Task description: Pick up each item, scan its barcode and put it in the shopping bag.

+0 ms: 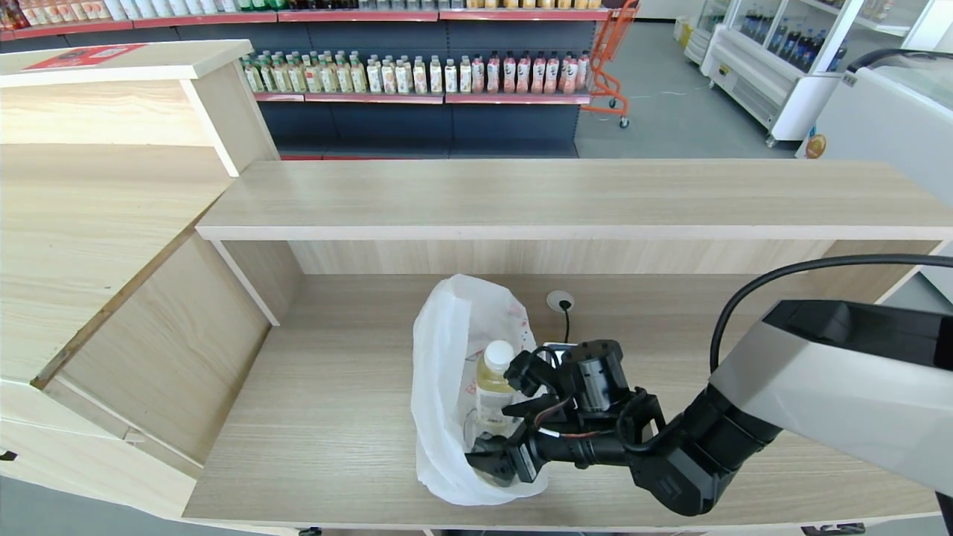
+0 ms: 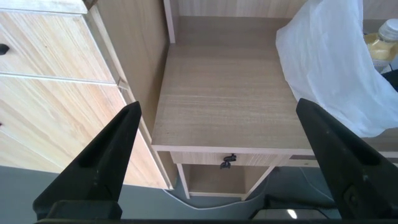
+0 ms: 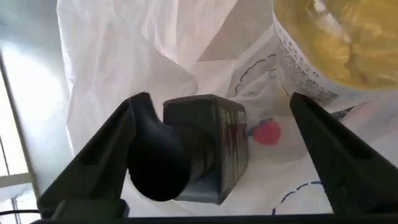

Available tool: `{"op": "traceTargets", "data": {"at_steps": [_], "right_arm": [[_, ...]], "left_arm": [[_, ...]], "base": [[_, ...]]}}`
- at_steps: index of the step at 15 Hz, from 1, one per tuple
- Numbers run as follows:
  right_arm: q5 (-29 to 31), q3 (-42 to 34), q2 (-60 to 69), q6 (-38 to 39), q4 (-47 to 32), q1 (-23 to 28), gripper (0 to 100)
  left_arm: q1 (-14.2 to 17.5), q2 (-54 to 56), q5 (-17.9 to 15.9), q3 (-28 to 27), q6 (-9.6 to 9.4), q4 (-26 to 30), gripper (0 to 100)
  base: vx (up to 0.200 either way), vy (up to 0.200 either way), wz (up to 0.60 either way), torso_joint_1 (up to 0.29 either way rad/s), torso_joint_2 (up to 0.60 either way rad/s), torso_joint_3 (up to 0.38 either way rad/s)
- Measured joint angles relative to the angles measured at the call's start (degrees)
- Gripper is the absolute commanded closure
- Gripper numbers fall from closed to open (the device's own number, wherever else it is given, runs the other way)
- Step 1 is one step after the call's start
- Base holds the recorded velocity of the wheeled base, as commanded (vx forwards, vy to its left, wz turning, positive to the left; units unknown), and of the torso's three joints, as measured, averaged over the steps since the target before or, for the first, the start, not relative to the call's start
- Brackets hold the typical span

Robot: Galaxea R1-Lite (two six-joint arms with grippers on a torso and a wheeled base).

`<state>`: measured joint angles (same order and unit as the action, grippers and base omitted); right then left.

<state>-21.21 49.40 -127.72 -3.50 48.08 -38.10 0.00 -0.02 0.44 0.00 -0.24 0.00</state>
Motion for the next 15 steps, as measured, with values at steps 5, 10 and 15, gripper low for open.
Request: {"op": "traceTargets", "data": {"at_steps": [5,10,15], "right_arm": [[-0.2,-4.1,4.7,10.9,0.1,1.4,0],[-2.7,-13.2,12.4,14.0,-0.1,2.9,0],[-3.1,-16.3,19.9,20.7,-0.5,6.5,0]], "left_arm": [[0.0,0.0,0.0,0.0,-0.02,0.0,0],[0.0,0.0,0.0,0.0,-0.02,0.0,0],[0.0,0.0,0.0,0.0,-0.02,0.0,0]], "base": [[0.000,0.000,0.00,0.000,0.00,0.000],[0.000,0.000,0.00,0.000,0.00,0.000],[0.000,0.000,0.00,0.000,0.00,0.000]]}}
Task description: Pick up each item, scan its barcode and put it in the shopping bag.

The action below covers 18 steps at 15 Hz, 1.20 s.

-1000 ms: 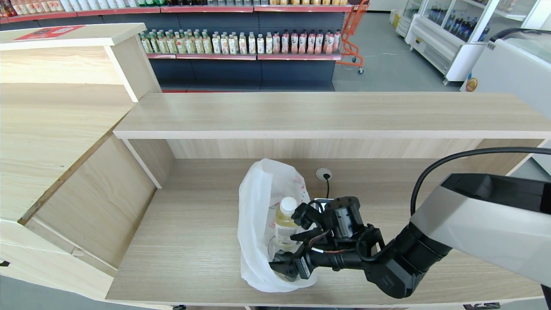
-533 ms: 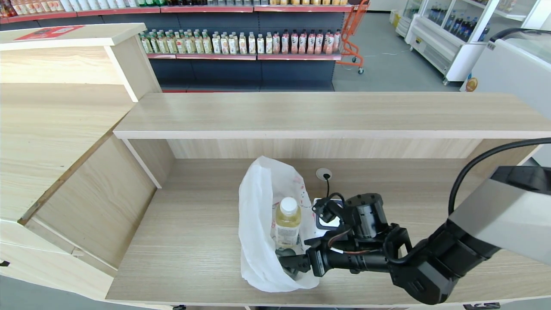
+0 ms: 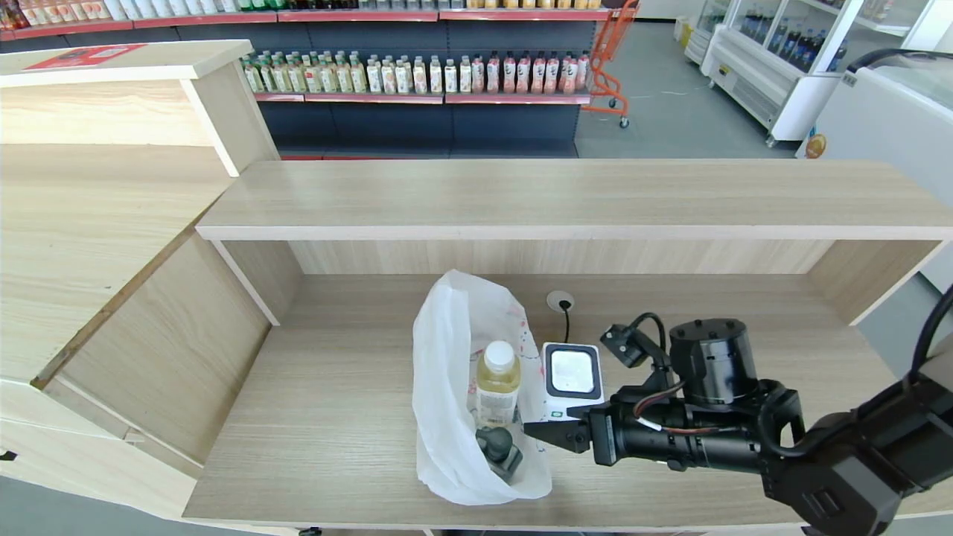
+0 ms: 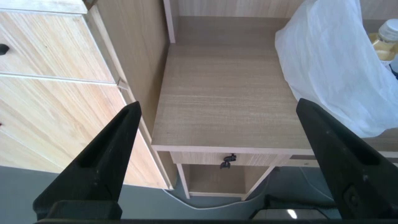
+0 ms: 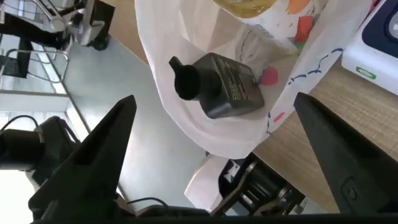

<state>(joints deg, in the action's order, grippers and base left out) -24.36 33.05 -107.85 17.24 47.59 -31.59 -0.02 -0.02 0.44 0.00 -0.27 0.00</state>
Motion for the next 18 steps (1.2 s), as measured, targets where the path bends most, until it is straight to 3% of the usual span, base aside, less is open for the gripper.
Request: {"op": "traceTargets", "data": {"at_steps": [4,6,8,11,15,18], "right_arm": [[-0.2,-3.3,9.3,0.0,-0.3,1.2,0],[0.0,-4.9,16.3,-8.5,-1.8,3.9,0],[2.0,-7.1,22.7,-18.5,-2.8,9.9,0],[11.4,-13.3,34.2,-22.8,-3.0,16.8,0],[22.3,-25.2,54.0,-23.0,-4.7,22.4,0],[30.4,-30.5,70.3,-22.4,-16.8,25.0,0]], "left_arm": [[0.0,0.0,0.0,0.0,0.00,0.0,0],[0.0,0.0,0.0,0.0,0.02,0.0,0],[0.0,0.0,0.0,0.0,0.00,0.0,0],[0.0,0.0,0.0,0.0,0.02,0.0,0],[0.0,0.0,0.0,0.0,0.00,0.0,0],[0.0,0.0,0.0,0.0,0.02,0.0,0]], "base": [[0.000,0.000,0.00,0.000,0.00,0.000],[0.000,0.000,0.00,0.000,0.00,0.000],[0.000,0.000,0.00,0.000,0.00,0.000],[0.000,0.000,0.00,0.000,0.00,0.000],[0.000,0.000,0.00,0.000,0.00,0.000],[0.000,0.000,0.00,0.000,0.00,0.000]]}}
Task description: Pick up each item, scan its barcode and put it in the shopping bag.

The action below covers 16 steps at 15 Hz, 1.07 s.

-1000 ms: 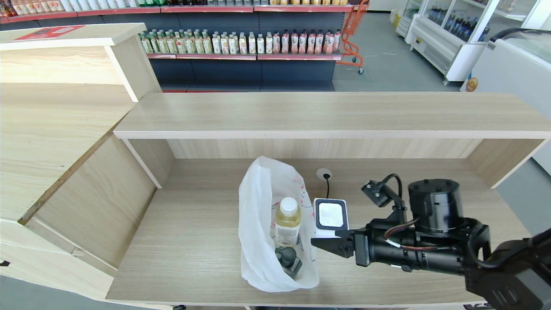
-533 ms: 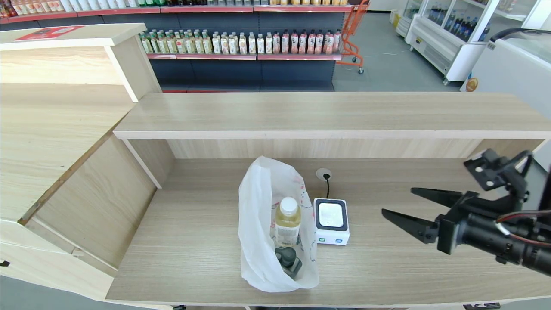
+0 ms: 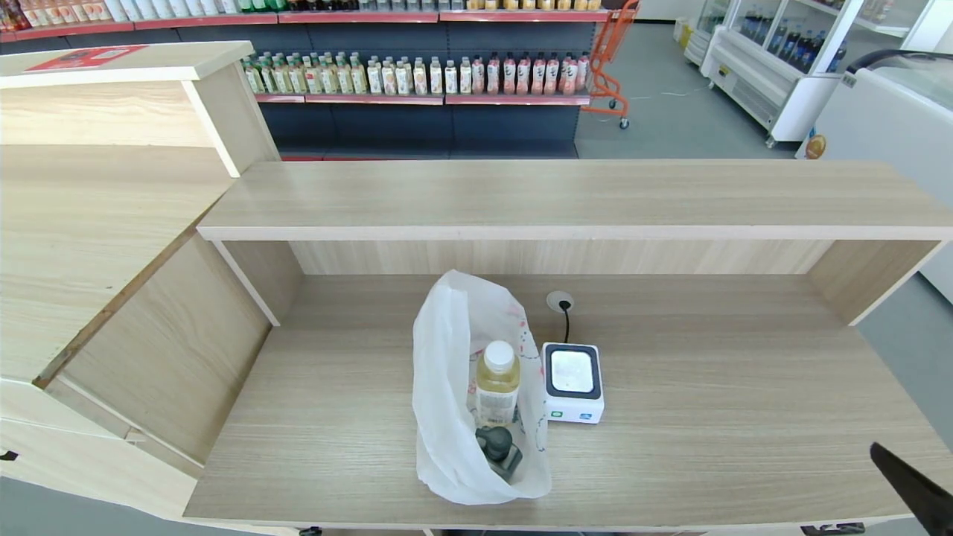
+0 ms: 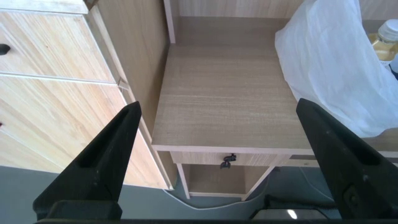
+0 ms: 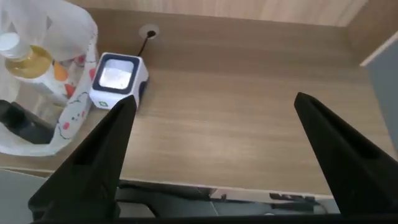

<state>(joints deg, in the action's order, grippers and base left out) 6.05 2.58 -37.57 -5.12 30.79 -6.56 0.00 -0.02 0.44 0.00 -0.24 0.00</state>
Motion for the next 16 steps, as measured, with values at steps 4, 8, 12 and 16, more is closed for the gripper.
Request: {"op": "traceTargets", "data": {"at_steps": [4,8,12,16], "right_arm": [[6.7,-2.0,21.2,2.5,-24.0,2.6,0],[7.2,-2.5,31.5,3.9,-29.5,4.5,0],[-1.5,-2.0,35.3,8.1,-33.0,5.7,0],[-2.1,-1.8,37.4,5.2,-33.9,6.5,0]], "left_arm": [[0.0,0.0,0.0,0.0,-0.02,0.0,0],[0.0,0.0,0.0,0.0,-0.02,0.0,0],[0.0,0.0,0.0,0.0,-0.02,0.0,0],[0.0,0.0,0.0,0.0,0.00,0.0,0]], "base": [[0.000,0.000,0.00,0.000,0.00,0.000],[0.000,0.000,0.00,0.000,0.00,0.000],[0.000,0.000,0.00,0.000,0.00,0.000],[0.000,0.000,0.00,0.000,0.00,0.000]]}}
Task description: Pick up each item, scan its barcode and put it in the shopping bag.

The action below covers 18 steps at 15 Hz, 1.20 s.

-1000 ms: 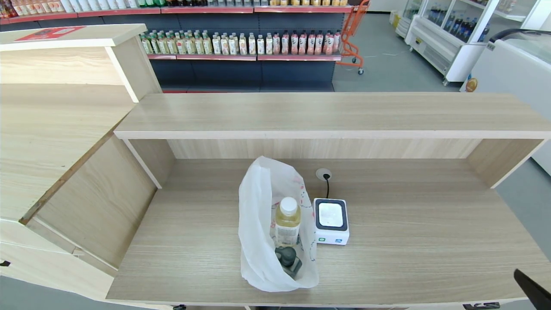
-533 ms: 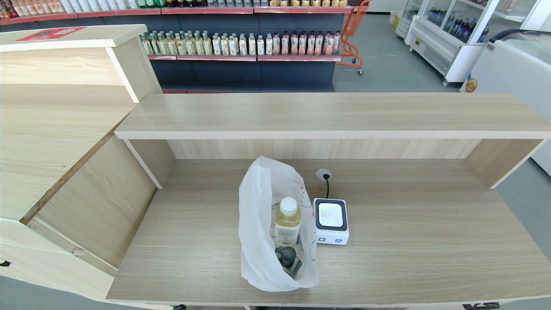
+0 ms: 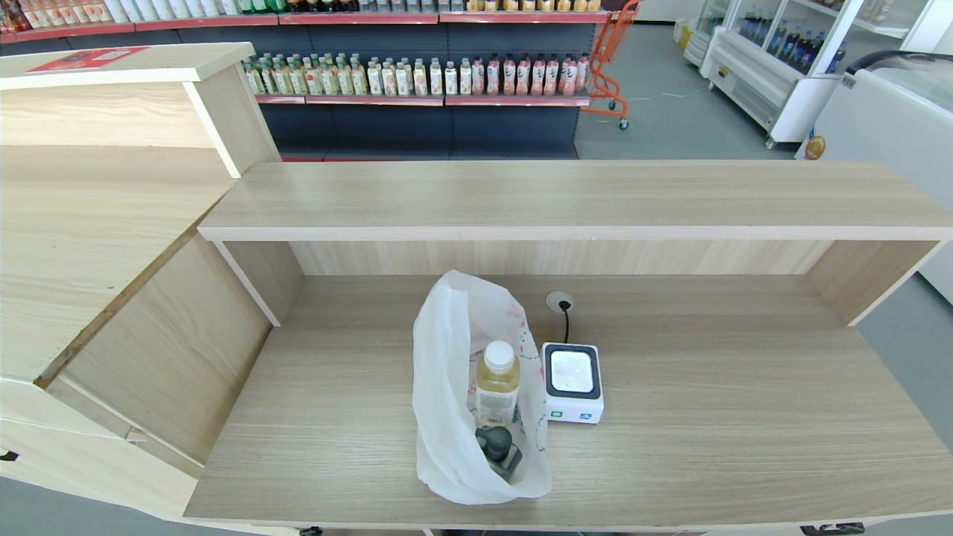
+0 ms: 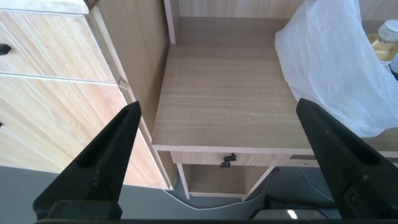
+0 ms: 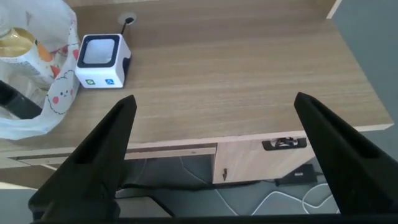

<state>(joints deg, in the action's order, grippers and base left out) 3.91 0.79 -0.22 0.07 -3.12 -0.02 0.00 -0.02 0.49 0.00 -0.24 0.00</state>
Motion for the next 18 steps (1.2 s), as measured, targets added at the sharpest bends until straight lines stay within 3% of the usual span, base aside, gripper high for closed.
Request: {"op": "traceTargets", "data": {"at_steps": [6,12,18], "right_arm": [[-0.1,0.0,0.3,0.2,-0.2,0.0,0],[0.0,0.0,0.3,0.1,-0.2,0.0,0],[0.0,0.0,0.3,0.2,-0.3,0.1,0]], "left_arm": [[0.0,0.0,-0.1,0.0,-0.02,0.0,0],[0.0,0.0,-0.1,0.0,-0.29,0.0,0],[-0.1,0.0,-0.1,0.0,-0.20,0.0,0]], "base": [[0.000,0.000,0.00,0.000,0.00,0.000],[0.000,-0.200,0.00,0.003,0.00,0.001],[0.000,0.000,0.00,0.000,0.00,0.000]]}}
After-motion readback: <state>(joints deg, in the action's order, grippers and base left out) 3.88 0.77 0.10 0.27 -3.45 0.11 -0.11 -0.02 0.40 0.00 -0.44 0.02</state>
